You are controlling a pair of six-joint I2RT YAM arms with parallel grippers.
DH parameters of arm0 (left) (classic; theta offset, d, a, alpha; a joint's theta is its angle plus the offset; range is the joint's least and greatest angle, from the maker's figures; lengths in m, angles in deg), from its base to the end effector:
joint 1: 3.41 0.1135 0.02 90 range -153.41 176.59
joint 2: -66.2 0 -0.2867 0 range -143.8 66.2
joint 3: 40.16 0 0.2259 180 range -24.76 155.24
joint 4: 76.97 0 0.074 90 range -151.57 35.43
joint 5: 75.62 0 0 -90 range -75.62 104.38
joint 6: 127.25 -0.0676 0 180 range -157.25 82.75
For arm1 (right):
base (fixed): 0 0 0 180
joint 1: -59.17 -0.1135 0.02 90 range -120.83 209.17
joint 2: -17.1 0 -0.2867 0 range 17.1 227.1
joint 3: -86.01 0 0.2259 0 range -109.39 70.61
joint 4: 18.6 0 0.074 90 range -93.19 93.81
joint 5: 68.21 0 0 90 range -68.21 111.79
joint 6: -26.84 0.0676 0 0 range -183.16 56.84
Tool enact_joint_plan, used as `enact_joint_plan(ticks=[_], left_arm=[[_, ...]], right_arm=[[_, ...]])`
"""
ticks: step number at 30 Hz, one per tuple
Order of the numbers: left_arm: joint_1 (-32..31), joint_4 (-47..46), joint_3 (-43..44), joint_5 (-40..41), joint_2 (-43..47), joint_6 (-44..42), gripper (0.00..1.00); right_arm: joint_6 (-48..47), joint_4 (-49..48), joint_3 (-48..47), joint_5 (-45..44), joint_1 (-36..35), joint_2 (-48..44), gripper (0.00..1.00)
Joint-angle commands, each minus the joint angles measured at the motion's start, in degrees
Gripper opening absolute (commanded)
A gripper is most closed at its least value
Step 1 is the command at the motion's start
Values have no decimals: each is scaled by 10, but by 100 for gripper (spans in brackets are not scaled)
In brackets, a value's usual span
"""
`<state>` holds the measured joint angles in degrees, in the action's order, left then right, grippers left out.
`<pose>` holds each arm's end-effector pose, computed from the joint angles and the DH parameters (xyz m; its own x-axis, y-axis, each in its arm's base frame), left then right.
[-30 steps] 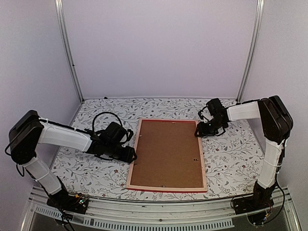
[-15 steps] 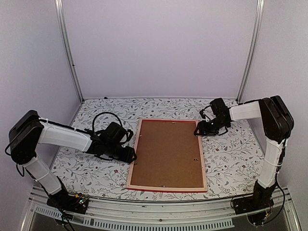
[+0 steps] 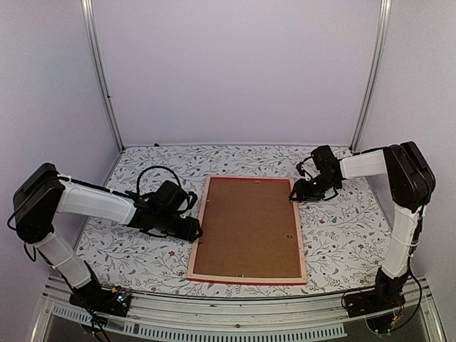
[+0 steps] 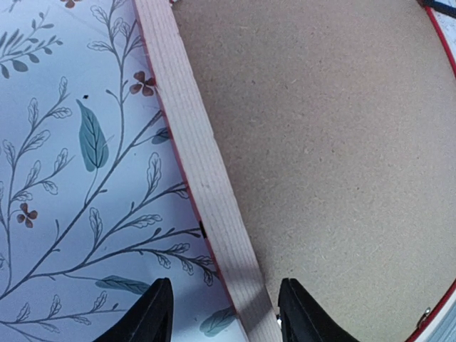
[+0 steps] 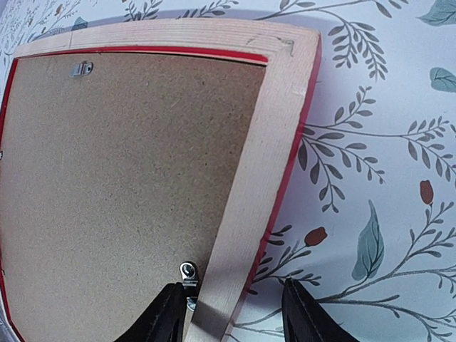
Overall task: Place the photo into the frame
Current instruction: Press the fastener onto the backboard.
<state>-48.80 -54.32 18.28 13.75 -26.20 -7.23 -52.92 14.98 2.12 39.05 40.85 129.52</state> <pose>0.2083 -0.2122 0.1555 -0.8660 0.1655 -0.4719 0.3267 0.9017 -0.2833 0.3664 0.1425 0.1482 -0.9025 -0.1200 -0.4137 -0.2759 0.8986 0.3412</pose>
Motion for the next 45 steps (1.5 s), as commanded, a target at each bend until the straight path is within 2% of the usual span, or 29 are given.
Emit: enact_joint_plan(ticks=[1, 16, 45], left_arm=[[-6, 2, 5, 4, -6, -5, 54], [-6, 2, 6, 5, -12, -4, 54], [-6, -4, -2, 4, -16, -3, 54]], right_arm=[[-9, 48, 14, -42, 2, 6, 49], [-13, 32, 34, -77, -12, -5, 45], [-48, 23, 65, -207, -46, -25, 41]])
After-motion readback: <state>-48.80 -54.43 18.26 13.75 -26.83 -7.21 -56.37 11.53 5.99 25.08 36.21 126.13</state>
